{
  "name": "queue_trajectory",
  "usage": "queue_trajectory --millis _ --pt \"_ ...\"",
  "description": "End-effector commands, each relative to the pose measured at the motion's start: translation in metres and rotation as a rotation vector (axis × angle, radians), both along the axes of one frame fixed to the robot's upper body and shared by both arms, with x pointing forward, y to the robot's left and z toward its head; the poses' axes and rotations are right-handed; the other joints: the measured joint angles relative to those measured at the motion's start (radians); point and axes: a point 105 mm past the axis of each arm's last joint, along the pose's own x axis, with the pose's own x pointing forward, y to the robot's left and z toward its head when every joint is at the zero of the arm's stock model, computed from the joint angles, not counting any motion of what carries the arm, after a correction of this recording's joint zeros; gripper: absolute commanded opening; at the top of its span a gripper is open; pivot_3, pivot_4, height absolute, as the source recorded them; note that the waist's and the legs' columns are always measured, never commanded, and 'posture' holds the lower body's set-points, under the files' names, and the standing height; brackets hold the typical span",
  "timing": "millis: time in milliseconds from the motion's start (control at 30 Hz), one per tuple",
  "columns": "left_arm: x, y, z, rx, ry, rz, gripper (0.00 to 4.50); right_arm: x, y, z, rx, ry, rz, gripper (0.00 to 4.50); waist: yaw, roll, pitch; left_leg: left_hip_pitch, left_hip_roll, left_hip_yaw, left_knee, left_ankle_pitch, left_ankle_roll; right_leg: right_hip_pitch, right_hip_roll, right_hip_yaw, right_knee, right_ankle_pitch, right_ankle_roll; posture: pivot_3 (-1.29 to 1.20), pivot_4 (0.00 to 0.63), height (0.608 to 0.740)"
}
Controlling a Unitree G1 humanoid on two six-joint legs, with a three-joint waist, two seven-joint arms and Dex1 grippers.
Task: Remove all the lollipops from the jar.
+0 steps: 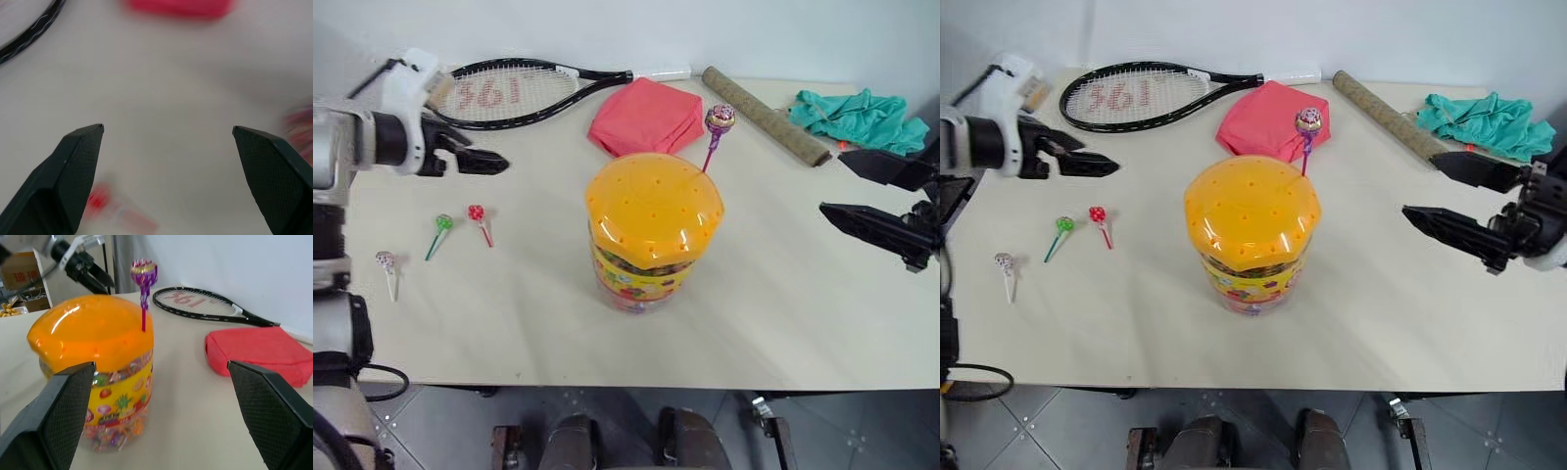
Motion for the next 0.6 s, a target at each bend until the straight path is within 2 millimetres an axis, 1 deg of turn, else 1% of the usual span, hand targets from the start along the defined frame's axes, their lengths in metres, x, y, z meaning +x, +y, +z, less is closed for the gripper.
queue_trajectory --millis 33,100,133,233,367,467,567,600 --pt "-0.028 -0.018 0.03 -0.145 -0.261 -0.316 4.47 0.008 0.015 -0.005 -0.12 0.01 -0.018 4.5 -0.002 0.0 0.0 0.0 0.0 0.0 0.0 0.0 0.0 0.0 0.0 0.0 0.001 0.0 0.0 0.0 0.15 0.74" --pt "-0.04 -0.021 0.025 -0.214 -0.293 -0.467 4.47 0.015 0.025 -0.006 -0.126 0.019 0.002 4.5 -0.008 0.0 0.0 0.0 0.0 0.0 0.0 0.0 0.0 -0.001 0.0 0.0 0.001 0.0 0.0 0.0 0.15 0.74" --pt "-0.05 -0.02 0.022 -0.233 -0.311 -0.571 4.47 0.018 0.031 -0.004 -0.117 0.015 0.023 4.5 -0.011 0.0 0.0 0.0 0.0 0.001 0.0 0.0 0.0 -0.001 -0.001 0.0 0.001 0.0 0.0 0.0 0.15 0.74" --pt "-0.066 -0.013 0.012 -0.255 -0.321 -0.732 4.47 0.026 0.044 0.0 -0.1 -0.003 0.075 4.5 -0.016 0.0 0.0 0.0 -0.001 0.001 0.0 0.0 0.0 -0.001 -0.001 -0.001 0.001 0.0 0.0 0.0 0.15 0.74" --pt "-0.079 -0.008 0.002 -0.286 -0.288 -0.852 4.47 0.036 0.058 0.009 -0.067 -0.01 0.141 4.5 -0.013 0.0 0.0 0.0 -0.001 0.001 0.0 0.0 0.0 -0.001 -0.001 -0.001 0.001 0.0 0.0 0.0 0.15 0.74" --pt "-0.084 -0.008 -0.003 -0.294 -0.272 -0.884 4.47 0.043 0.065 0.011 -0.061 -0.006 0.181 4.5 -0.015 0.0 0.0 -0.001 -0.002 0.0 0.0 0.0 0.0 -0.001 -0.002 -0.001 0.002 0.0 0.0 0.0 0.15 0.74" --pt "-0.087 -0.008 -0.013 -0.27 -0.235 -0.9 4.47 0.052 0.074 0.012 -0.051 0.005 0.24 4.5 -0.019 0.0 0.0 -0.001 -0.002 -0.001 0.0 0.0 0.0 -0.001 -0.002 -0.001 0.002 0.0 0.0 0.0 0.15 0.74" --pt "-0.089 -0.008 -0.015 -0.268 -0.23 -0.908 4.47 0.058 0.079 0.012 -0.047 0.009 0.259 4.5 -0.019 0.0 0.0 0.0 -0.002 -0.001 0.0 0.0 0.0 -0.001 -0.002 -0.002 0.002 0.0 0.0 0.0 0.15 0.74"
